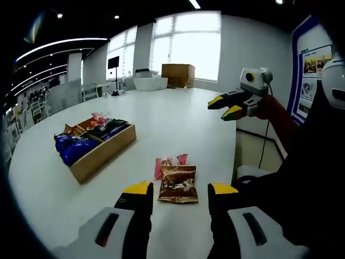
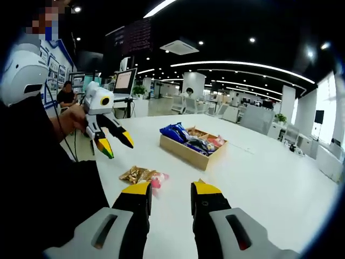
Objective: Pick up the scattered marshmallows, QQ candies, Oreo cookies, and mixed nuts on the table and sort them into separate containers
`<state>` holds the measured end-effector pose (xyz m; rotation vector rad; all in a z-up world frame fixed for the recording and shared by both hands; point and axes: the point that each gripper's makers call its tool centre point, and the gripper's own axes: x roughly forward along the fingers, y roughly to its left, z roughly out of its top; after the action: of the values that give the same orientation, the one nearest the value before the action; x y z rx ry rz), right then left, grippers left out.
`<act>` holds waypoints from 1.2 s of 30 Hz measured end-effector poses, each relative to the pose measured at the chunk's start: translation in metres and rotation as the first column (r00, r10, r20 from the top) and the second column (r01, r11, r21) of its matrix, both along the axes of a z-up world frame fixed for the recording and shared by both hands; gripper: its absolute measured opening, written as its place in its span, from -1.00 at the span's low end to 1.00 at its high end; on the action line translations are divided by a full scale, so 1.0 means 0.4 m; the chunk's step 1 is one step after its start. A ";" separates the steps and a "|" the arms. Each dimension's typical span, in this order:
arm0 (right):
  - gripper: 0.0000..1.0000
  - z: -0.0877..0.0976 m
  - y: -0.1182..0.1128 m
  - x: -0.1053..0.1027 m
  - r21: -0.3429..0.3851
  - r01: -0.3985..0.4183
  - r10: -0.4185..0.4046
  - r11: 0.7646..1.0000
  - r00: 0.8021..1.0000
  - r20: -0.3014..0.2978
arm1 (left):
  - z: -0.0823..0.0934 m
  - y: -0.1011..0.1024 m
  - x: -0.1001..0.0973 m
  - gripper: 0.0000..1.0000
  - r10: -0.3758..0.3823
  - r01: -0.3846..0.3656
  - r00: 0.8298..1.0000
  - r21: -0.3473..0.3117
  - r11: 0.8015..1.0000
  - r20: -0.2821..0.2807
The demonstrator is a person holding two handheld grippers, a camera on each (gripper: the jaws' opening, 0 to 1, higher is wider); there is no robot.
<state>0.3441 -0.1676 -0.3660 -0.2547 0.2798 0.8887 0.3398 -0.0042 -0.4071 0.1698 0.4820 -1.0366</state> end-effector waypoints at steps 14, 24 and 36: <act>-0.49 -0.021 0.000 -0.009 0.007 -0.005 0.006 1.000 1.000 -0.019 | -0.045 -0.054 0.012 0.05 0.005 -0.004 1.000 0.043 0.999 -0.010; -0.49 -0.027 -0.006 -0.009 0.006 0.005 -0.005 1.000 1.000 -0.022 | -0.087 -0.097 0.013 0.07 0.007 -0.008 1.000 0.085 0.996 0.007; -0.50 -0.035 -0.011 -0.010 -0.005 0.015 -0.015 1.000 1.000 -0.025 | -0.108 -0.117 0.037 0.15 0.008 -0.011 0.999 0.090 0.996 0.039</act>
<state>0.3403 -0.1721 -0.3802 -0.2453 0.3067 0.8767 0.3547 -0.0511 -0.4505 0.2671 0.4943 -1.0012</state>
